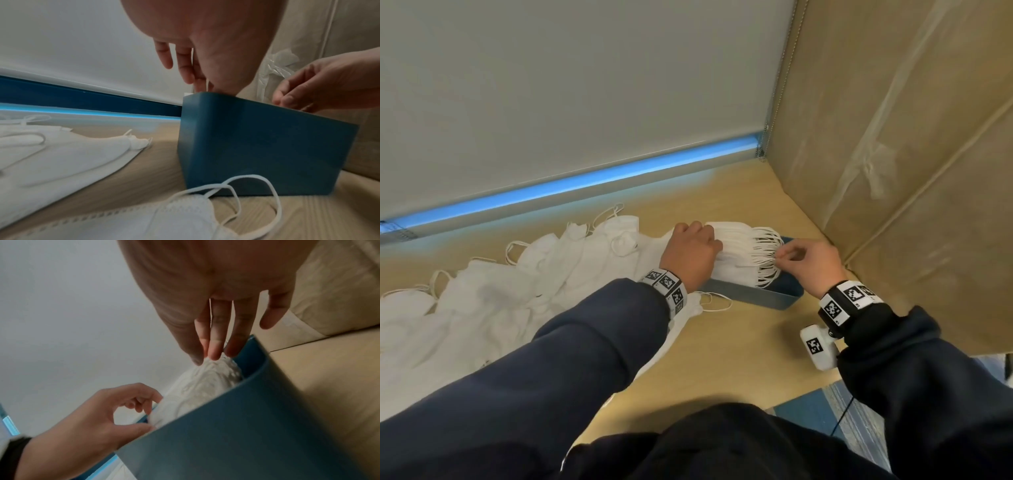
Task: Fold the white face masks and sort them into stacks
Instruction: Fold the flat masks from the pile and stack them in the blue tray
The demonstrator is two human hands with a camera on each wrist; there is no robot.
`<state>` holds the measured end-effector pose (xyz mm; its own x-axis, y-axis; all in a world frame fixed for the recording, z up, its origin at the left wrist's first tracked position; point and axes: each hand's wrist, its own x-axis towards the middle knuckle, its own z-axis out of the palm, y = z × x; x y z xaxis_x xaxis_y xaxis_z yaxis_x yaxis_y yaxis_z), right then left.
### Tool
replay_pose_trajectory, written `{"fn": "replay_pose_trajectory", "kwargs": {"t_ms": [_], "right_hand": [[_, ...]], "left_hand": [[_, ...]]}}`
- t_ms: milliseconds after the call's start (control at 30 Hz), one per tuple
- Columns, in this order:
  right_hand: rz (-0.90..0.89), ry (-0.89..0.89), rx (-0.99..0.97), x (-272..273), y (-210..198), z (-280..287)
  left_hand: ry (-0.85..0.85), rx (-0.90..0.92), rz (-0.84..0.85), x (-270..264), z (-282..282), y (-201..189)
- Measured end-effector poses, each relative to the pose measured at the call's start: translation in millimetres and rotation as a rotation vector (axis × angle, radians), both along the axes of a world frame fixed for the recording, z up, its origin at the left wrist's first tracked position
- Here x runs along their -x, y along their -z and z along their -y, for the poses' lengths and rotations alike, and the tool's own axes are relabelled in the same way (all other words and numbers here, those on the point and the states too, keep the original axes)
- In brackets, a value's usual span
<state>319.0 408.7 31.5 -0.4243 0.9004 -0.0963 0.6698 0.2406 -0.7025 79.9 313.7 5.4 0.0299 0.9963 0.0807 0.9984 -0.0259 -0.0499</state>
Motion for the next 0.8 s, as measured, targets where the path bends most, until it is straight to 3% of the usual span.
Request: {"fn": "replay_pose_trajectory", "kwargs": {"t_ms": [100,233,333,433,500,600,800], "right_hand": [[-0.058,0.035,-0.038,7,-10,0],[-0.273,-0.001,-0.018,38,-34,18],[-0.49,-0.143,0.056,72,-57,48],[-0.592,-0.369,0.12,106,-75,85],[-0.586,-0.497,0.19,128,-77,109],[-0.5,-0.663,0.252,163,-63,138],[-0.088,-0.938,0.217,239,-24,185]], "left_hand": [[-0.106,-0.098,0.124,5,6,-2],[-0.173,-0.216,0.468,19,35,-31],[-0.279,-0.362,0.646,45,84,-60],[-0.528,-0.424,0.784,86,153,-83],[-0.702,-0.375,0.821,116,205,-91],[-0.909,-0.277,0.735,158,284,-94],[-1.179,-0.009,0.622,211,415,-74]]}}
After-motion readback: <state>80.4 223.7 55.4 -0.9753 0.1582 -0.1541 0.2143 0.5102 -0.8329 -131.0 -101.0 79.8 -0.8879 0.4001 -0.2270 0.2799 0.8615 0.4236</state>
